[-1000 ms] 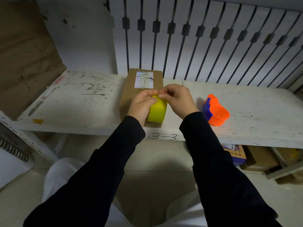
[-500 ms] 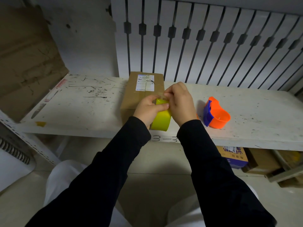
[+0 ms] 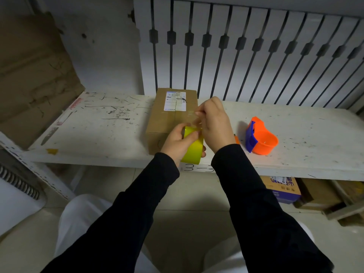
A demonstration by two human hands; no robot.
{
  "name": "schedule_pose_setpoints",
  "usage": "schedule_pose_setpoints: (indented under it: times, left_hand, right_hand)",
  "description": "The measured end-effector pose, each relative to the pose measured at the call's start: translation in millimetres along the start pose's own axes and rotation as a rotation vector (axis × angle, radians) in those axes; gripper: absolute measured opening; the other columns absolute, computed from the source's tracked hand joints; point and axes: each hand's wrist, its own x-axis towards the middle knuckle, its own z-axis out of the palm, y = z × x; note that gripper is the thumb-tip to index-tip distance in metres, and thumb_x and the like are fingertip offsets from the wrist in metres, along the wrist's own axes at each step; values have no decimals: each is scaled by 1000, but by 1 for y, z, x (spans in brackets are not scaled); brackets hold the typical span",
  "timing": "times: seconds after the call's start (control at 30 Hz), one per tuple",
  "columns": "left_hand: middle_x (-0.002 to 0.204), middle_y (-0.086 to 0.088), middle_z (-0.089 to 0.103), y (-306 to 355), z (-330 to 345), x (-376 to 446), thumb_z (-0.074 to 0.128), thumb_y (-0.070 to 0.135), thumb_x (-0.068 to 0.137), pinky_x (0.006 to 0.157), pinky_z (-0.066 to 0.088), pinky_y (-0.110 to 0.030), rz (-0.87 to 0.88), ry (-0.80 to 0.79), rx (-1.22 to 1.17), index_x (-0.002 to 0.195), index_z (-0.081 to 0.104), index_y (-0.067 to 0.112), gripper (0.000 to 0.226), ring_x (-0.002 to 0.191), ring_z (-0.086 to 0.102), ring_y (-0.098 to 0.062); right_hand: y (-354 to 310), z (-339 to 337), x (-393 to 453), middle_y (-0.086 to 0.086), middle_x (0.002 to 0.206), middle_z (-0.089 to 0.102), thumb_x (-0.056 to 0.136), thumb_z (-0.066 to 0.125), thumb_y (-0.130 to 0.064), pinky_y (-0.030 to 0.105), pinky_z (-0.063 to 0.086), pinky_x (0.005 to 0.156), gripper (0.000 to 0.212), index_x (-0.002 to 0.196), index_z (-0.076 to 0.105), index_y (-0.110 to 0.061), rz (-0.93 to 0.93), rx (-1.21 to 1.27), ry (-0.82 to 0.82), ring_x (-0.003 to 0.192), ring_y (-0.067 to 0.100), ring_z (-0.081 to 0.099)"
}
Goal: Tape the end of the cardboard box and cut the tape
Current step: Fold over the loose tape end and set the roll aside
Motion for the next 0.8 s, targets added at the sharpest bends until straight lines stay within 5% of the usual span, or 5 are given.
schedule_pose_setpoints:
  times: [0.13,0.3,0.5,0.67,0.8]
  left_hand:
    - [56,-4,66,0,0,1,51,16,92,49,53,-22,6,71,83,116,51,3,27,37,60,-10]
    - [74,-2,54,2,6,-3,52,9,91,37,44,-10,52,71,142,107,45,5,17,39,59,3]
    - [86,-17,65,-1,7,0,63,24,85,50,56,-25,-32,149,246,115,48,2,40,47,65,-18]
    - [70,-10,62,-1,10,-3,57,26,88,45,49,-14,-23,114,275,110,48,3,33,35,60,-7]
    - [114,-9,57,-5,12,-3,54,35,89,83,48,-31,0,93,324,112,49,15,30,98,62,-24]
  right_hand:
    - [-3,-2,5,4,94,42,91,43,0,44,55,71,11,87,54,1,43,114,16,79,30,62]
    - [5,-10,19,15,91,54,88,53,-3,45,54,77,12,84,61,4,57,135,-33,84,30,61]
    - [1,-4,13,5,87,47,89,49,2,28,51,66,15,84,62,3,32,97,-4,68,24,58]
    - [2,-9,15,4,87,49,89,54,-2,13,48,61,12,84,65,2,79,147,-29,64,21,58]
    - [-1,-18,20,-3,83,49,87,58,-5,10,51,55,8,81,64,-8,208,346,-80,60,12,56]
